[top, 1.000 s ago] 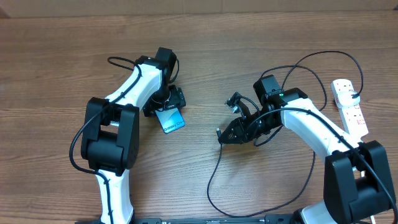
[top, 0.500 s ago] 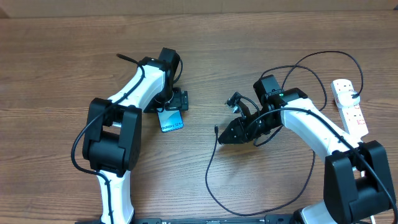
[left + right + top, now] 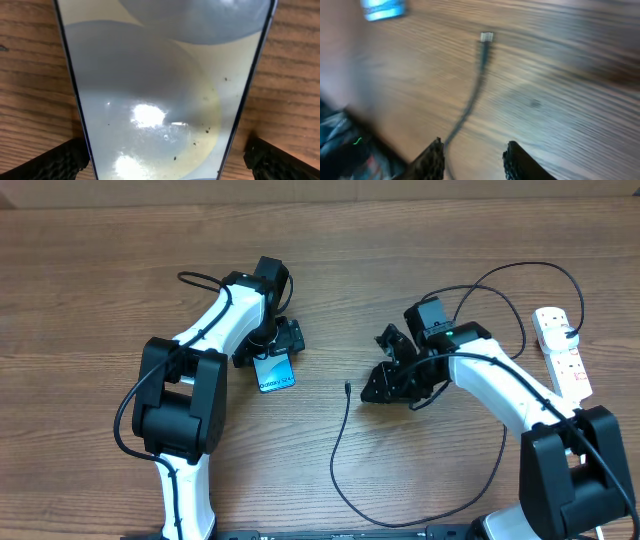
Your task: Plug charger to phone and switch on socket
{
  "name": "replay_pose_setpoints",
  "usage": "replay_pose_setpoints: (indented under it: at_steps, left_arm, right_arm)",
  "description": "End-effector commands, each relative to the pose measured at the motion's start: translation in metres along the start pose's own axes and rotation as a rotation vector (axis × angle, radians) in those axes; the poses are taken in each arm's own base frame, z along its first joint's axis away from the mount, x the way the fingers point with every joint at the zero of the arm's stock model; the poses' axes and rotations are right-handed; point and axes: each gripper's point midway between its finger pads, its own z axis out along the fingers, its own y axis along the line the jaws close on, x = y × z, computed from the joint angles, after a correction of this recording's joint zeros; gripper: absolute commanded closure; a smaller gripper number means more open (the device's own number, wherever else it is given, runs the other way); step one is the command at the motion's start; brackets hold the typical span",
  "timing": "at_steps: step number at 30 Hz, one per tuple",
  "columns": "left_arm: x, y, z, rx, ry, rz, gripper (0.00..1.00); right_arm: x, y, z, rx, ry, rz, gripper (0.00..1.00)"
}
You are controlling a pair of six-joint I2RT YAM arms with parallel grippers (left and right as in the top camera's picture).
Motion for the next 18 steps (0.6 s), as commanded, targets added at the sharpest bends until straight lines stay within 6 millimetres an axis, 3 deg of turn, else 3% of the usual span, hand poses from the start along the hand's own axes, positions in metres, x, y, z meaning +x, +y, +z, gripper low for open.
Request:
replay_pose_setpoints:
  at_steps: [1, 5, 10, 18]
  left_arm:
    - [0.022, 0.007, 0.037, -0.023, 0.107, -0.039, 0.01]
    - [0.023, 0.005, 0.037, -0.009, 0.116, -0.032, 0.00]
    - [0.023, 0.004, 0.037, -0.008, 0.116, -0.032, 0.00]
    - [0.026, -0.004, 0.036, 0.039, 0.140, -0.035, 0.00]
  right_arm:
    - [-0.006, -0.016, 0.004, 0.201, -0.051, 0.057, 0.60]
    - [-0.006, -0.021, 0.019, 0.328, -0.070, 0.088, 0.60]
    - [-0.009, -0.002, 0.039, 0.312, -0.088, 0.085, 0.60]
    - [-0.016, -0.004, 0.045, 0.404, -0.157, 0.084, 0.61]
